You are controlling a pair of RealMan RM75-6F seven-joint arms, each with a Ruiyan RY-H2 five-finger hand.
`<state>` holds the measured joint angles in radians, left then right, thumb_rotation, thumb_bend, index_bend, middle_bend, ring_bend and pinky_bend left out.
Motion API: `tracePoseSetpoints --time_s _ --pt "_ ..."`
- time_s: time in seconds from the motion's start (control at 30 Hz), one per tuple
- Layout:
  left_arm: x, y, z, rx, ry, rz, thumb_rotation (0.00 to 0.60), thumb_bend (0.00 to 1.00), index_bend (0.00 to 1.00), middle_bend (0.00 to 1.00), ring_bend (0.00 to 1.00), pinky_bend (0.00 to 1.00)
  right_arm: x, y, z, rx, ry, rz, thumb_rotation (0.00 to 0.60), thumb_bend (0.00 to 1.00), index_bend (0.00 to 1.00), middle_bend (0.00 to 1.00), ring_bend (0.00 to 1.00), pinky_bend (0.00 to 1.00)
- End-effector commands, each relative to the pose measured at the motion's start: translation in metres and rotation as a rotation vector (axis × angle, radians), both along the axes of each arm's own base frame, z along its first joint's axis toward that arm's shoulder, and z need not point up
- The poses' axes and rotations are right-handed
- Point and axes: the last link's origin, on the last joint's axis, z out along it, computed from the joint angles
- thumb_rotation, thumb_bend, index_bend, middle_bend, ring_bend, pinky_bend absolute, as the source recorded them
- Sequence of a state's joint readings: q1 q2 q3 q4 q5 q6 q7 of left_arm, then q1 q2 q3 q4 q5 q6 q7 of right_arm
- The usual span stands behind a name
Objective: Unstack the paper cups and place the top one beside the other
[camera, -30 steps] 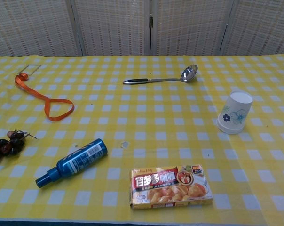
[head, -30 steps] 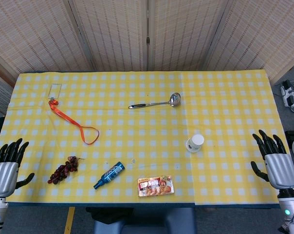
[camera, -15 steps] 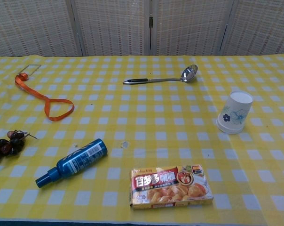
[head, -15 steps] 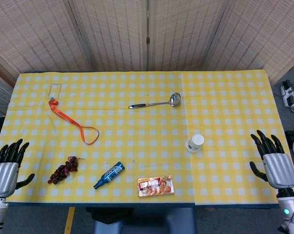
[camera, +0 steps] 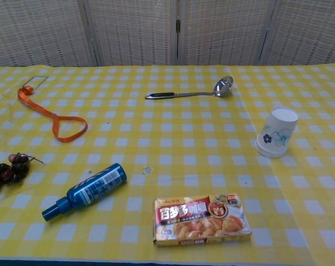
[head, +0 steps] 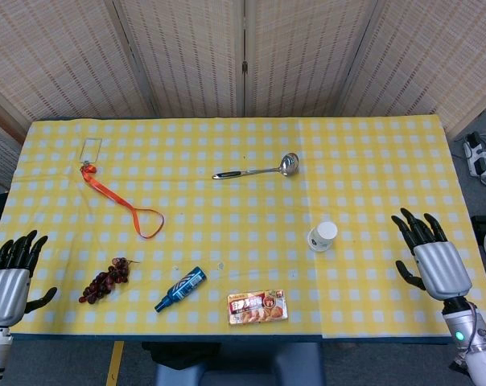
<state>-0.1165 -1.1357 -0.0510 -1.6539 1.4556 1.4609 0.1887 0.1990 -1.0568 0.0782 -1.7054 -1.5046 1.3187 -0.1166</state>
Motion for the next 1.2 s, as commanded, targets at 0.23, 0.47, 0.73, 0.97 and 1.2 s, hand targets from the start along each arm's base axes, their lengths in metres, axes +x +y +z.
tracePoseSetpoints --time_s 0.23,0.47,0.73,0.97,1.2 --pt "0.002 0.0 0.0 0.001 -0.003 -0.007 0.6 0.26 0.01 0.02 0.0 0.0 0.019 -0.031 -0.012 0.094 -0.031 0.015 0.6 0.41 0.05 0.03 0.09 0.03" --pt "0.002 0.0 -0.001 -0.005 0.0 -0.003 0.6 0.26 0.01 0.02 0.0 0.0 0.032 -0.058 -0.028 0.173 -0.016 0.017 0.6 0.41 0.05 0.02 0.08 0.03" --pt "0.005 0.0 -0.002 -0.007 0.001 -0.01 0.6 0.26 0.01 0.02 0.0 0.0 0.047 -0.089 -0.055 0.261 0.005 0.022 0.6 0.41 0.05 0.01 0.07 0.03" --pt "0.005 0.0 -0.002 -0.011 0.003 -0.007 0.6 0.26 0.01 0.02 0.0 0.0 0.053 -0.107 -0.077 0.344 -0.009 -0.01 0.6 0.41 0.05 0.01 0.06 0.03" --pt "0.004 0.0 -0.003 -0.014 0.008 0.006 0.6 0.26 0.01 0.02 0.0 0.0 0.052 -0.114 -0.084 0.37 -0.002 -0.037 0.6 0.41 0.12 0.01 0.07 0.03"
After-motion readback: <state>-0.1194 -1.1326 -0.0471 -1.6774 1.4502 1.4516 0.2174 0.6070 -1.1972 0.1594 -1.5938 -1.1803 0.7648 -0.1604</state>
